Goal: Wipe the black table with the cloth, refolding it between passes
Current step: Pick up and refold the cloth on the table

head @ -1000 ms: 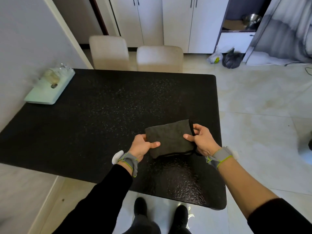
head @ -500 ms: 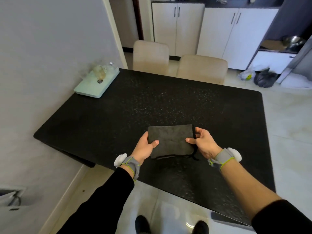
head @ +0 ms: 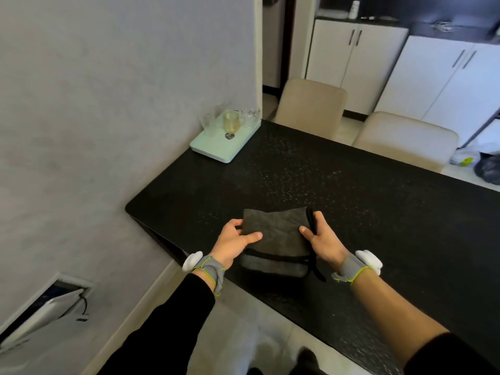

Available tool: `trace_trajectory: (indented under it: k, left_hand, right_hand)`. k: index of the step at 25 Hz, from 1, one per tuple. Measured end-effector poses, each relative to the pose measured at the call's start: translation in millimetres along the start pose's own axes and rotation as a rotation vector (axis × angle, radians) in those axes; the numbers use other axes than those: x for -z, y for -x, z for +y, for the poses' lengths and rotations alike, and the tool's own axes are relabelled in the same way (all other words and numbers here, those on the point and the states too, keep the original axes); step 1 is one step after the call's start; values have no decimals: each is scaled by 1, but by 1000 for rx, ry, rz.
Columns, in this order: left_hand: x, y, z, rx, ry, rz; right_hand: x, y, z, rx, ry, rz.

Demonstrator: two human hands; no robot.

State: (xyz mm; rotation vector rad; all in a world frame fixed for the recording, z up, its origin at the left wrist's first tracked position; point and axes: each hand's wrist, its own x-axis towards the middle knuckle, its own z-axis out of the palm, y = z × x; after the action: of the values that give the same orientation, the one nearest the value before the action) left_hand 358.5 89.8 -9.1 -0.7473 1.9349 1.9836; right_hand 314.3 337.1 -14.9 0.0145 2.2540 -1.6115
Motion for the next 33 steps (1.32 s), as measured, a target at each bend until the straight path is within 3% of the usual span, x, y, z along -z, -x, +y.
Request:
trace_trajectory:
  k: [7,9,13,15,19,21,24,28,31,33]
  left_hand:
    - [78,-57,0,37,-2,68]
    - [97,-79,-3,-16,-130,94]
    - [127,-128,-2,-71,-629,179]
    - [130,-143,3,-125,-741,237]
    - [139,-186,5,-184,-596,300]
    - [144,-205,-5,-155,-606,253]
    - [154,-217,-23,-62,-733,119]
    - [165,-222,-36,-57,-891,84]
    - [166,-223,-31,-47,-883,71]
    - [166,-225,-29,-35,-852,68]
  right_hand:
    - [-77,-87,-37,-149,-111,-131]
    - [-93,-115,-42,-189,-79,-181]
    - [-128,-180,-36,-134,97,-219]
    - [-141,-201,-30,-110,162,-200]
    - [-161,-237,-26,-79,246,-97]
    - [-167,-249,-20,-68,364,-130]
    - [-168,-255,-1,-1,684,-305]
    - [-164,-256,15,264,1120,-324]
    - [-165,-260,12,425,1185,-443]
    - [-166,-261,10,455,1182,-428]
